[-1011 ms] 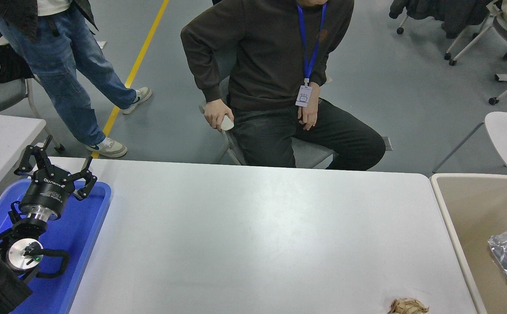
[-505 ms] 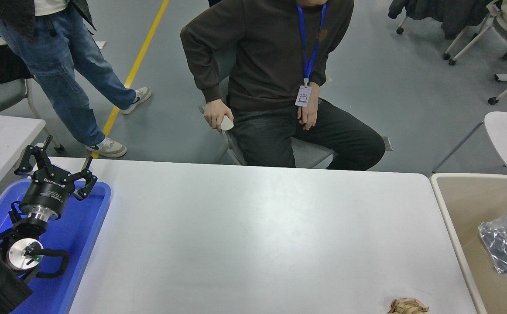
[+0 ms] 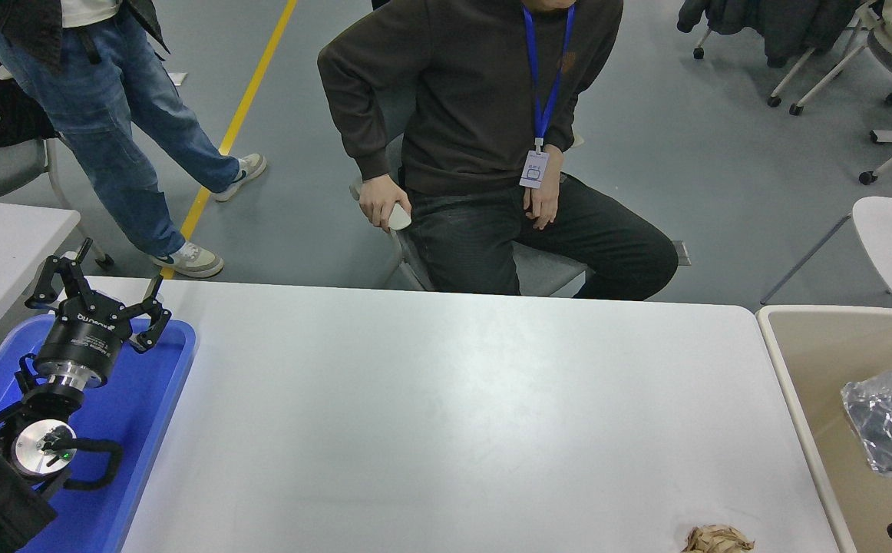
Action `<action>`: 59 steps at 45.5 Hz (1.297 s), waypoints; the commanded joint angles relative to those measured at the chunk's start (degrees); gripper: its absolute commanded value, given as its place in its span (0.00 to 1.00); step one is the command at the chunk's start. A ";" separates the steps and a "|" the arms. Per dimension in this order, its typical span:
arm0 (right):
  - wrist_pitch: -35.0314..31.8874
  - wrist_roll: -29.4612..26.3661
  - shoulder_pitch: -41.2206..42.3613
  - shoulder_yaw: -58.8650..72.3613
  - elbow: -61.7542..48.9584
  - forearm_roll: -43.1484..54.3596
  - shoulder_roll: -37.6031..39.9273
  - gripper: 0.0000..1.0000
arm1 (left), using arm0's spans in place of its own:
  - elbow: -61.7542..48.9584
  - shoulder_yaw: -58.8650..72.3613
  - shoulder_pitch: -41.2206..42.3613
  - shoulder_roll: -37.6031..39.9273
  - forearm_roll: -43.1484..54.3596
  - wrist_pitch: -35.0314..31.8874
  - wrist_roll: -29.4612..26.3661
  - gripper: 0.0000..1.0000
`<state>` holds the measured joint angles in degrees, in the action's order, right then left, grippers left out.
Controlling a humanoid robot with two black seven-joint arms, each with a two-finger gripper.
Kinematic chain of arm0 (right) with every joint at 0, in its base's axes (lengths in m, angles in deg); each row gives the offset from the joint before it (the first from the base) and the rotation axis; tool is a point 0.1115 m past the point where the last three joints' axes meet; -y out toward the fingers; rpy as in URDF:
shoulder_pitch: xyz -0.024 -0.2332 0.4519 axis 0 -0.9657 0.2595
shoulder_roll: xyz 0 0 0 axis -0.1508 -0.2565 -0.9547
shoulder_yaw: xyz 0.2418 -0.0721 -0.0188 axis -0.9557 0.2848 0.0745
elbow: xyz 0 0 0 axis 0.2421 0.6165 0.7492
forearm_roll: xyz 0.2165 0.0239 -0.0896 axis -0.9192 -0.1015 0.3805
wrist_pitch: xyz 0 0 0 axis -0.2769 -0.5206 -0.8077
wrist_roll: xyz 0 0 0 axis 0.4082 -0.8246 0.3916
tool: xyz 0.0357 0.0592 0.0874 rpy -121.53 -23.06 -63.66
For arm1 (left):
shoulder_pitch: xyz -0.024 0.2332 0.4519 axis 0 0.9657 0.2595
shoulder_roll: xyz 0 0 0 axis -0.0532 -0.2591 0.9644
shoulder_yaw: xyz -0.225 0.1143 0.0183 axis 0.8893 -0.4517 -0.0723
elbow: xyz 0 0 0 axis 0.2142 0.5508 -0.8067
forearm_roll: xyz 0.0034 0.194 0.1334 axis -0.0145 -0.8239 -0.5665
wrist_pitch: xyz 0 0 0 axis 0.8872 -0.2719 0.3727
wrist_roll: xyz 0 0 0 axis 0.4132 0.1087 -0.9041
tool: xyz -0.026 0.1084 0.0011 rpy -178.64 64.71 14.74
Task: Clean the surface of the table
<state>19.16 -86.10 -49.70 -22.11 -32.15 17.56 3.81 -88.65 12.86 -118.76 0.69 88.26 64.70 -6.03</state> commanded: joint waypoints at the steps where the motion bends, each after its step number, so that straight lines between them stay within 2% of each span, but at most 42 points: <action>1: 1.17 0.15 -0.25 0.68 0.03 0.77 -0.08 0.90 | 0.00 0.00 0.00 0.00 0.00 0.00 0.00 1.00; 6: 1.08 0.15 -0.51 0.51 0.20 0.77 -0.26 0.90 | 0.00 0.00 0.00 0.00 0.00 0.00 0.00 1.00; 9: 1.08 0.15 -0.51 0.42 0.11 0.69 -0.35 0.96 | 0.00 0.00 0.00 0.00 0.00 0.00 0.00 1.00; 26: -0.94 0.07 0.72 -2.48 0.11 -2.30 2.99 0.97 | 0.00 0.00 0.00 0.00 0.00 0.00 0.00 1.00; 37: -9.46 0.07 3.27 -11.26 0.03 -7.48 5.89 0.97 | 0.00 0.00 0.00 0.00 0.00 0.00 0.00 1.00; 51: -14.21 0.24 6.52 -16.19 0.29 -9.33 9.85 0.99 | 0.00 0.00 0.00 0.00 0.00 0.00 0.00 1.00; 59: -21.67 0.51 7.49 -21.19 0.46 -11.79 12.04 0.99 | 0.00 0.00 0.00 0.00 0.00 0.00 0.00 1.00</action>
<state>5.31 -85.90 -44.11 -37.31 -31.88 8.74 12.90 -88.65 12.86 -118.76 0.69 88.27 64.70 -6.03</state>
